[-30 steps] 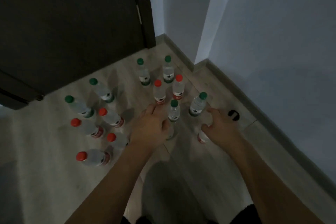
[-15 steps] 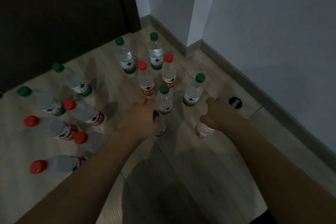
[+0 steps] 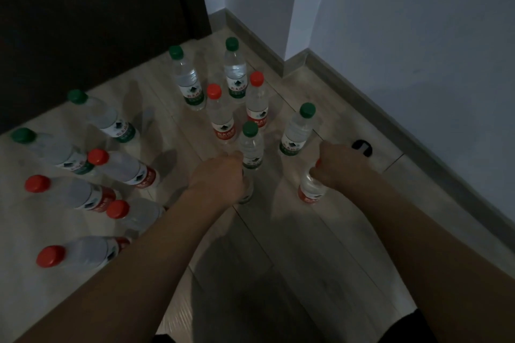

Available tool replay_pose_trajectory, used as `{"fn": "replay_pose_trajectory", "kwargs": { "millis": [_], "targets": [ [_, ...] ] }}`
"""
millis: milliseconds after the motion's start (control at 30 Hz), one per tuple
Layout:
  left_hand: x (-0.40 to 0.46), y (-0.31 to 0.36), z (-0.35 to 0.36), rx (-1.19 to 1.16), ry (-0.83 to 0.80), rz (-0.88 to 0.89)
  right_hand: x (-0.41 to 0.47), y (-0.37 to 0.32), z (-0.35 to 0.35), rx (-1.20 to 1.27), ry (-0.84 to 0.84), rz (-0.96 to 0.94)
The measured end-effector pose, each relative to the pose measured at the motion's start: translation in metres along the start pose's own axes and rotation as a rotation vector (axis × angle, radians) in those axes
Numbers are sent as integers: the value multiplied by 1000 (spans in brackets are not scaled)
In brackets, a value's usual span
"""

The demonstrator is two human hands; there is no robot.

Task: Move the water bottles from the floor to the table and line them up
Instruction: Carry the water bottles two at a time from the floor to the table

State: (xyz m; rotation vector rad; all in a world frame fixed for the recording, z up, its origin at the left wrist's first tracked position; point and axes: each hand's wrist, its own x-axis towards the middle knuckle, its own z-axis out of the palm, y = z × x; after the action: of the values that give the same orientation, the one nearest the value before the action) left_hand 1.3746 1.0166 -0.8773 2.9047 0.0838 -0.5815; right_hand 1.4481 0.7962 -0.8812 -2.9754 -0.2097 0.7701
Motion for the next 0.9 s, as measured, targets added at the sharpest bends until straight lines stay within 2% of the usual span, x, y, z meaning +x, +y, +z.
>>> {"fn": "replay_pose_trajectory", "kwargs": {
  "millis": [267,367,433,633,900],
  "targets": [
    [6,2,0,-76,15,35,-7,1,2,127,51,-137],
    [-15,12,-23,-232,74,-12,-39,-4,-16,279,167,-157],
    [-39,22,-56,-350,145,-80,-68,-9,-49,380,212,-101],
    [-125,63,-236,-435,229,-101,-178,-32,-210,386,250,-88],
    [-282,138,-551,-480,395,-105,-366,-47,-517,388,360,-156]
  ]
}}
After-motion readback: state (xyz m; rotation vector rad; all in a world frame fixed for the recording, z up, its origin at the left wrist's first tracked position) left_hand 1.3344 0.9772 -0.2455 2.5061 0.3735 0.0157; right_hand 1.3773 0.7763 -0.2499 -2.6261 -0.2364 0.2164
